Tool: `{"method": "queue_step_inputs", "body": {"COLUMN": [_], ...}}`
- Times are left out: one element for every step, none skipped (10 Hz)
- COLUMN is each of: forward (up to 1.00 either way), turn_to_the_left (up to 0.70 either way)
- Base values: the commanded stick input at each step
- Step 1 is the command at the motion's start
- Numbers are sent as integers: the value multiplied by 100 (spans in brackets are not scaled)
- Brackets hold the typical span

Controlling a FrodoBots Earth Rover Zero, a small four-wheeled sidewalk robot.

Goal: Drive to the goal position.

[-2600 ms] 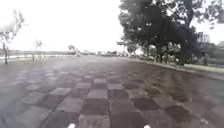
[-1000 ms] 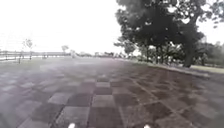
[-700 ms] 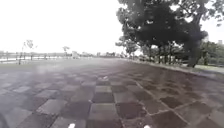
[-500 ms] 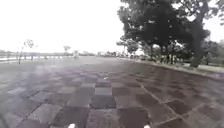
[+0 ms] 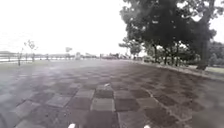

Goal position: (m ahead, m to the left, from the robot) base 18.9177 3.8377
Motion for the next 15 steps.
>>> {"method": "queue_step_inputs", "body": {"forward": [85,85,85,85,85,85,85,85,85,85,85,85,85,85,85], "turn_to_the_left": [1,1,1,1,1,1,1,-8,-27,-32,-32,-24,-16,-8,0]}}
